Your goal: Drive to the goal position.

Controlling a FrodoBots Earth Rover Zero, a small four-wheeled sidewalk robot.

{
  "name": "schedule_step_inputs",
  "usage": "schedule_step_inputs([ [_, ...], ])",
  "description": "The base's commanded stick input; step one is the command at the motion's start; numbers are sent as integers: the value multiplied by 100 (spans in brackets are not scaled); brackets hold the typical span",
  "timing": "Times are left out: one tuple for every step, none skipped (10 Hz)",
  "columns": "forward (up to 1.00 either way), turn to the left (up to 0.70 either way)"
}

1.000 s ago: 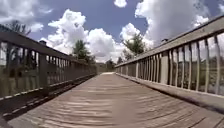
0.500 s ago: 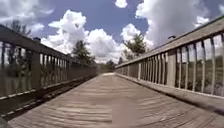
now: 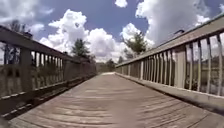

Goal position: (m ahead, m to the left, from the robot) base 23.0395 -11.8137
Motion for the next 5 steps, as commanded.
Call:
schedule_step_inputs([
  [50,0],
  [50,0],
  [50,0],
  [50,0],
  [50,0],
])
